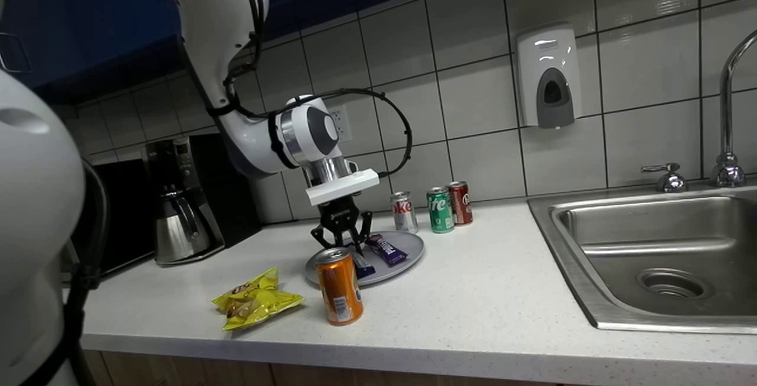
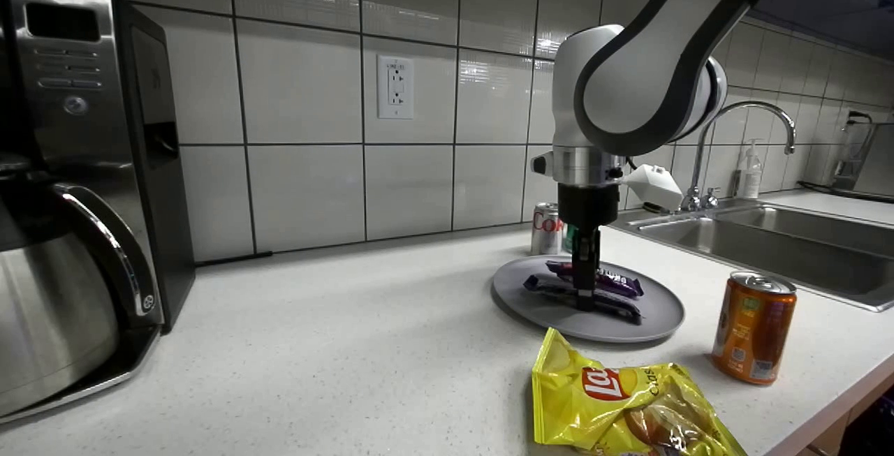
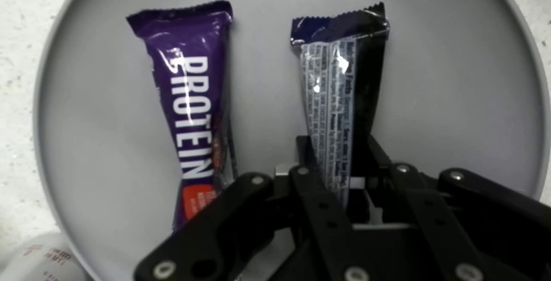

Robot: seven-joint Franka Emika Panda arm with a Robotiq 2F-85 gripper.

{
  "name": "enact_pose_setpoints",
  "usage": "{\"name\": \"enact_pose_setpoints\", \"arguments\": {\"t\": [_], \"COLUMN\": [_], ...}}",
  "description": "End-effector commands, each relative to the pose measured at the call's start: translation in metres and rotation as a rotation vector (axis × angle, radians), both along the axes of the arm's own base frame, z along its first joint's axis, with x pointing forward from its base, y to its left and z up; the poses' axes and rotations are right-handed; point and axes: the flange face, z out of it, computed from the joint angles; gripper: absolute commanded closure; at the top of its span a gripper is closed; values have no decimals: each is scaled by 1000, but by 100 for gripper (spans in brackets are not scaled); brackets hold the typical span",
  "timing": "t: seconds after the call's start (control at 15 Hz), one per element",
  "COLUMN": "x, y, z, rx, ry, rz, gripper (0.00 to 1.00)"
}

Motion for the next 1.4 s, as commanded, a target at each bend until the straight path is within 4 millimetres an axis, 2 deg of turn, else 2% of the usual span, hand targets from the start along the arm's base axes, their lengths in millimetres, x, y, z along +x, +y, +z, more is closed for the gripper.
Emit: {"name": "enact_pose_setpoints", "arguments": {"t": [0.0, 0.4, 0.67, 1.33], "x": [-4, -6, -1, 39], "y": [-7, 3, 13, 44], "z": [5, 19, 27, 56], "rx": [5, 6, 27, 76], "ry": [1, 23, 42, 70], "rz": [30, 44, 43, -2], "gripper": [92, 92, 92, 92]}}
